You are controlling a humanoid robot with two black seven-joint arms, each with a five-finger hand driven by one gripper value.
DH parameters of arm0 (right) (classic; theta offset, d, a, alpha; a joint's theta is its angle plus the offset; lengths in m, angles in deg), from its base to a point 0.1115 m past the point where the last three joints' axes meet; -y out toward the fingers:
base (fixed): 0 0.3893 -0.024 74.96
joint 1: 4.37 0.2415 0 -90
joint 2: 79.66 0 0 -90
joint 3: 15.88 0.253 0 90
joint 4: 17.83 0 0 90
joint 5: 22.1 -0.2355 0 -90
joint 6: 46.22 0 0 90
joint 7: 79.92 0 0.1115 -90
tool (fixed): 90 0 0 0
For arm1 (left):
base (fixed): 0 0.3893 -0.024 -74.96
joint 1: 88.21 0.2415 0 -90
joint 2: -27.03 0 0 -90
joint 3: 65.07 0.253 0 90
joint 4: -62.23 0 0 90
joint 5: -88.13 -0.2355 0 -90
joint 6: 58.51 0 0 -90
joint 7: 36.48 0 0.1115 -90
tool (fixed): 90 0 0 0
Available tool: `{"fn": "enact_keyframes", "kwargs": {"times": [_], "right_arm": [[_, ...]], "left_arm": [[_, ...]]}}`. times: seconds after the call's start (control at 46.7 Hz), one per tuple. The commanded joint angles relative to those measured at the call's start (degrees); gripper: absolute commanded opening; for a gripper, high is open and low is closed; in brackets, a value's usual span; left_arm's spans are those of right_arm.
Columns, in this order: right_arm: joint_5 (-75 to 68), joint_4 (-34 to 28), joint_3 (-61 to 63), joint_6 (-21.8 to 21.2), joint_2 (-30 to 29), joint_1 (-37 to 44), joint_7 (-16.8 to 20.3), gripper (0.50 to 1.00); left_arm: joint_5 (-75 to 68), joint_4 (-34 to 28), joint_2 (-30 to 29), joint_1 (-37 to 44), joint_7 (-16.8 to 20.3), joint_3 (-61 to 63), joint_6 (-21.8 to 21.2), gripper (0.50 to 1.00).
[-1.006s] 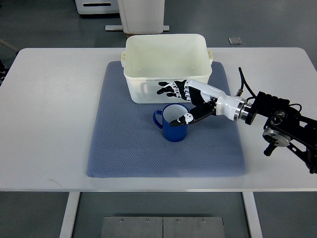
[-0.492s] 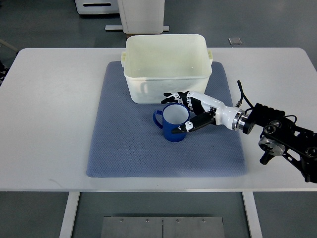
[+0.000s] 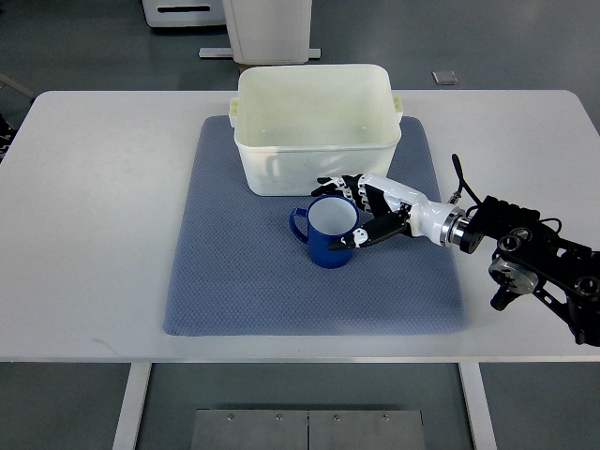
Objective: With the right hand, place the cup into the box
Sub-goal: 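Close the right hand fingers around the blue mug's body, then lift the blue mug with the right hand up over the tub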
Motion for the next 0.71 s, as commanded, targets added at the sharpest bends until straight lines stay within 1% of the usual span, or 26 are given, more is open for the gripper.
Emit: {"fn": "enact_keyframes", "kwargs": {"times": [0.0,0.3,0.321,0.364,0.407,0.449,0.471,0.556,0.578,0.685], "right_arm": [[0.01,0.09,-0.18,0.22,-0.26,-0.42,0.01,1.000],[0.01,1.06,-0.27,0.93,-1.57,-1.39,0.27,1.000],[0.01,1.06,-0.27,1.10,-1.66,-1.39,0.27,0.998],[0.10,1.15,-0.45,1.54,-1.84,-1.56,0.27,0.977],[0.01,1.15,-0.80,1.89,-1.93,-1.74,0.27,0.927],[0.10,1.14,-1.06,2.07,-2.02,-1.74,0.18,0.847],[0.10,1.15,-1.15,2.07,-2.02,-1.74,0.10,0.791],[0.10,1.15,-1.24,2.07,-2.10,-1.83,0.01,0.534],[0.10,1.15,-1.24,2.07,-2.19,-1.83,0.01,0.500],[0.01,1.15,-1.24,2.60,-3.07,-2.09,-0.43,0.500]], "left_arm": [[0.00,0.00,0.00,0.01,0.01,-0.05,0.01,1.000],[0.00,0.00,0.00,0.01,0.01,0.04,0.01,1.000],[0.00,0.00,0.00,0.01,0.01,-0.05,0.01,1.000],[0.00,0.00,0.00,0.01,0.01,0.04,0.01,1.000],[0.00,0.00,0.00,0.01,0.01,-0.05,0.01,1.000],[0.00,0.00,0.00,0.01,0.01,-0.05,0.01,1.000],[0.00,0.00,0.00,0.01,0.01,0.04,0.01,1.000],[0.00,0.00,0.00,0.01,0.01,0.04,0.01,1.000],[0.00,0.00,0.00,0.01,0.01,0.04,0.01,1.000],[0.00,0.00,0.00,0.01,0.01,-0.05,0.01,1.000]]}}
